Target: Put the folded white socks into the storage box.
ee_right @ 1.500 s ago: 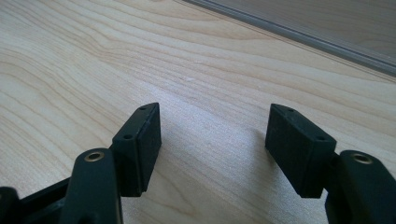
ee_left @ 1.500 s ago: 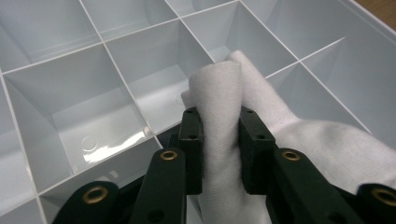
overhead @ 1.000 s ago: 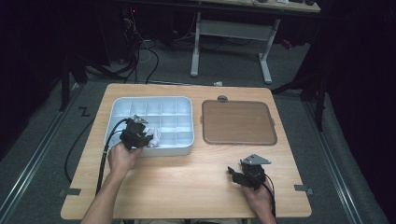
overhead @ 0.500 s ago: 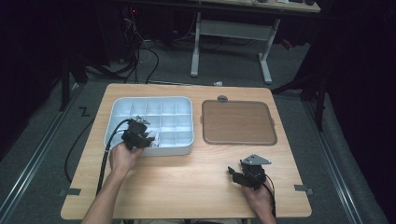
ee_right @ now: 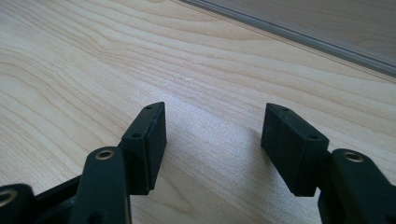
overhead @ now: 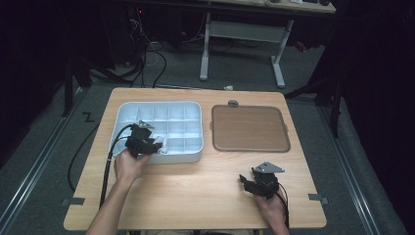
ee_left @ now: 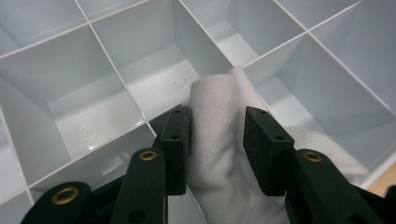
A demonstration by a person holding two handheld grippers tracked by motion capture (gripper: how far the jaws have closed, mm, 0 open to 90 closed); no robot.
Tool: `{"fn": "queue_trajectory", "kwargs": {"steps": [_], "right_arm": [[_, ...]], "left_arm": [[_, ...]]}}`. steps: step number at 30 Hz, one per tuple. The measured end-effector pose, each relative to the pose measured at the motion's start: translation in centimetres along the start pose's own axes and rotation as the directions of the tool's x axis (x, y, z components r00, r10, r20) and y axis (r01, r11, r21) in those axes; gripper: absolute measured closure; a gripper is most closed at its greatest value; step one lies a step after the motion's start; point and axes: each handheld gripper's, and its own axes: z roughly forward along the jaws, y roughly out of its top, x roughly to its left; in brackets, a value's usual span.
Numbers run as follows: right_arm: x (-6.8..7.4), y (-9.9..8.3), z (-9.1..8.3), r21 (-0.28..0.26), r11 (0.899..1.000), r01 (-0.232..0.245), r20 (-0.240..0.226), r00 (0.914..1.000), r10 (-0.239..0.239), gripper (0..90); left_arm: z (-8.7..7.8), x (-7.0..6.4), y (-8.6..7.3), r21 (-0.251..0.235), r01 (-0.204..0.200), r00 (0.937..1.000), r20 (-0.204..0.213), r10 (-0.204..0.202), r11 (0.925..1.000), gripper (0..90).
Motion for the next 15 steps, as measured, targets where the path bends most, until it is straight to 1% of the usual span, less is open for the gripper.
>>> {"fn": "queue_trajectory", "kwargs": {"steps": [3,4,5,6,10,12,15], "right_arm": [[0.0,0.0,0.0,0.0,1.0,0.001,0.001,1.0,-0.001,40.6],[0.0,0.0,0.0,0.0,1.0,0.0,0.001,1.0,0.0,40.6],[0.0,0.0,0.0,0.0,1.0,0.0,0.001,1.0,0.0,40.6],[0.0,0.0,0.0,0.0,1.0,0.001,0.0,1.0,-0.001,40.6],[0.0,0.0,0.0,0.0,1.0,0.002,0.0,1.0,-0.002,40.6],[0.0,0.0,0.0,0.0,1.0,0.001,0.0,1.0,-0.001,40.5],[0.0,0.0,0.0,0.0,1.0,0.001,-0.001,1.0,-0.001,40.5]], "left_arm": [[-0.8,-0.4,0.6,-0.026,0.009,0.9998,0.02,-0.008,0.9996,60.4],[-0.9,-0.6,0.8,-0.029,0.013,0.9995,0.028,-0.012,0.9995,59.5],[-1.2,-0.9,0.9,-0.028,0.02,0.9988,0.046,-0.018,0.9994,57.9],[-1.3,-1.1,0.8,-0.026,0.018,0.9984,0.054,-0.017,0.9995,55.6],[-1.0,-1.6,0.4,-0.006,-0.019,0.9989,0.043,0.019,0.9998,50.7],[-0.9,-1.6,0.2,-0.008,-0.019,0.9991,0.038,0.019,0.9998,49.7],[-0.8,-1.4,-0.2,-0.008,-0.032,0.9992,0.024,0.032,0.9994,49.5]]}}
